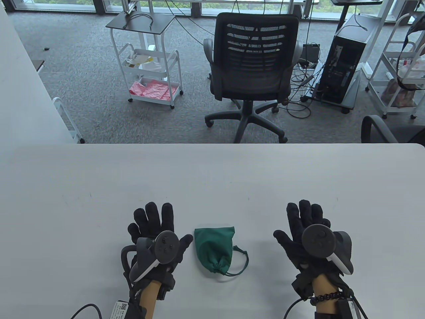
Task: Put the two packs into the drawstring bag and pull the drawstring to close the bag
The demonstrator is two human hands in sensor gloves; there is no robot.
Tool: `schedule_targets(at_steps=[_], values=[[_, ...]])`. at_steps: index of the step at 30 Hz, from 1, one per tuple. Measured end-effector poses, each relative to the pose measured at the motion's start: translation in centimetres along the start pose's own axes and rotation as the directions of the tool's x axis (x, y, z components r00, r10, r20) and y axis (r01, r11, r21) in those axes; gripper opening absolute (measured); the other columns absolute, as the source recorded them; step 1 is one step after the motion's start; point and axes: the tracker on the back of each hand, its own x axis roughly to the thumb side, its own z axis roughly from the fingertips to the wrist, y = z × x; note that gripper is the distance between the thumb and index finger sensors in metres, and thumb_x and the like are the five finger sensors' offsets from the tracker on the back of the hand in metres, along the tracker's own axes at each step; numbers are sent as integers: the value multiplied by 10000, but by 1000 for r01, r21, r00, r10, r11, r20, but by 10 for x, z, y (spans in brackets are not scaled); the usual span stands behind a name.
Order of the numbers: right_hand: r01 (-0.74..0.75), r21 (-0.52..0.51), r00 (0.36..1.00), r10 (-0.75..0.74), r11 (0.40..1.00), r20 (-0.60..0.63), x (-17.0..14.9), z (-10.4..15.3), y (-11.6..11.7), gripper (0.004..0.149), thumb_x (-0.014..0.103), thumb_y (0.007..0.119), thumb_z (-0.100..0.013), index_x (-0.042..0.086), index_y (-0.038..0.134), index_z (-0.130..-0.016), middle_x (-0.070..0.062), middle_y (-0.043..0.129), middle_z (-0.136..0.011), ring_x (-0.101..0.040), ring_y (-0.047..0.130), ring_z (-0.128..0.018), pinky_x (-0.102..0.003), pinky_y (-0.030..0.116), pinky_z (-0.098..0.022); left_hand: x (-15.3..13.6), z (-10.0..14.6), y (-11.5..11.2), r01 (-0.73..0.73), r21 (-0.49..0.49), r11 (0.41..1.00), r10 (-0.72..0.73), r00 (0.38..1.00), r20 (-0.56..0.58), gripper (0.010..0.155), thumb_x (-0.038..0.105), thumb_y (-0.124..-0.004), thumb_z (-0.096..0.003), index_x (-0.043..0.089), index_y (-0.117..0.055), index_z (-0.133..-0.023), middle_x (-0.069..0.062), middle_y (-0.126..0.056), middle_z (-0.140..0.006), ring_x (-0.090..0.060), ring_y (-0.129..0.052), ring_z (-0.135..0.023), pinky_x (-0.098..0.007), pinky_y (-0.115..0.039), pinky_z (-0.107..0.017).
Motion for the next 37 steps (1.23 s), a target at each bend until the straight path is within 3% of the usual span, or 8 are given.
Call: schedule_targets(at_steps=[33,37], values=[[-2,-44,1000,2,999,0,5,2,0,806,484,682,-530,89,278,-1105,-285,107,-1114,-573,59,-965,-776,154,-622,13,0,-11,42,-25,999,-41,998,51,933,677,-623,-506,228,-63,-1102,-282,-56,-1159,-650,-146,-1030,-802,-290,-684],[5,-37,1000,-6,999,-12,5,3,2,812,484,678,-531,79,272,-1105,-327,108,-1101,-611,83,-953,-783,159,-619,16,-2,-12,38,-36,999,-35,998,59,934,682,-625,-504,261,-30,-1087,-259,-38,-1160,-633,-142,-1038,-851,-348,-653]])
